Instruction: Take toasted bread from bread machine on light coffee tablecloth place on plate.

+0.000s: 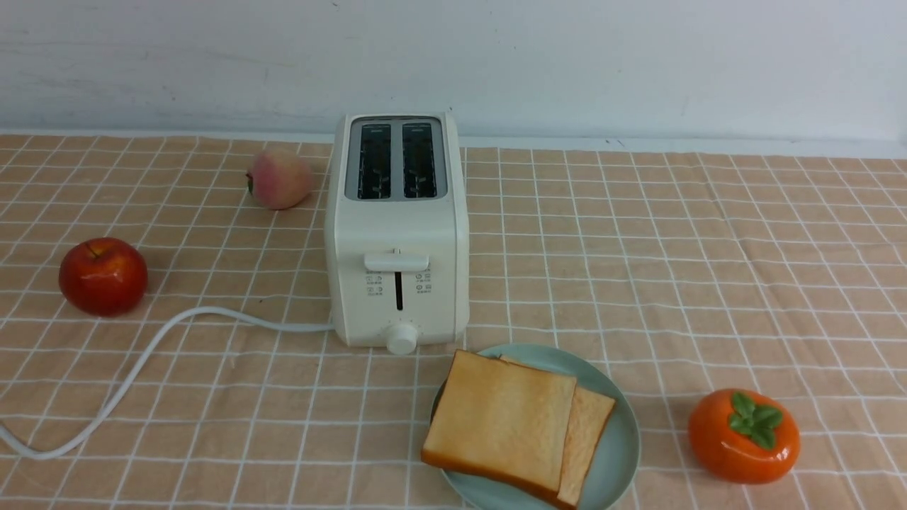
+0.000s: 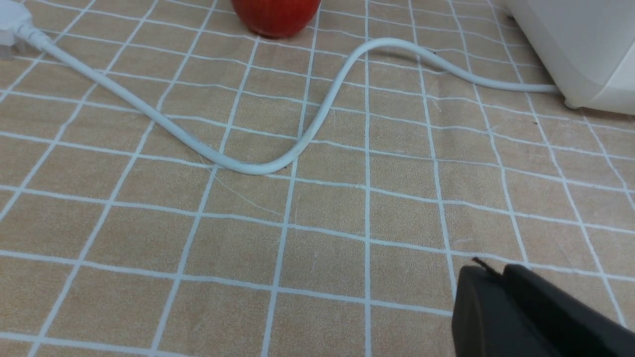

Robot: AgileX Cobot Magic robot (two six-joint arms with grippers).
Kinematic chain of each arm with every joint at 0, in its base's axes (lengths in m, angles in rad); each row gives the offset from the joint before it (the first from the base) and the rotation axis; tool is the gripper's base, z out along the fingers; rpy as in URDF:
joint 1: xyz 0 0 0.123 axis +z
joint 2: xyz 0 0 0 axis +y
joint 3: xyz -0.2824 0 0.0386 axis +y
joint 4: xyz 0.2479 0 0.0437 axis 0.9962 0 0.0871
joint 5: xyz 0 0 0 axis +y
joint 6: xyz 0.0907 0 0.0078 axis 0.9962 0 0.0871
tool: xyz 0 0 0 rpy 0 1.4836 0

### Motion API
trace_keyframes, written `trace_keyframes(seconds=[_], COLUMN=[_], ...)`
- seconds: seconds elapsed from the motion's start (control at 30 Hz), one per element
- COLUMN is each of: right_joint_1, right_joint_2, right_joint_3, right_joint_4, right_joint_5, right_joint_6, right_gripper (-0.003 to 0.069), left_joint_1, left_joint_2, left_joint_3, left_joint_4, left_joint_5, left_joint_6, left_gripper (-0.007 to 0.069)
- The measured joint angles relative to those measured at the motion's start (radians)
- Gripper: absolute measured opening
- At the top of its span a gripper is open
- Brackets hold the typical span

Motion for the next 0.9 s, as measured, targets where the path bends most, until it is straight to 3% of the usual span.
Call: trace_keyframes(seconds=[0.9], right_joint_1=[0.0], right_joint_2=[0.0], right_joint_3=[0.0], right_joint_4=[0.0], right_joint_5=[0.0], right_joint_6=[0.0], right_gripper=[0.0163], left_joint_1=[0.0], left_joint_2=[0.0], left_joint_3=[0.0], left_joint_4=[0.001], left_joint_5=[0.0], left_joint_6=[0.0], left_gripper=[0.0039])
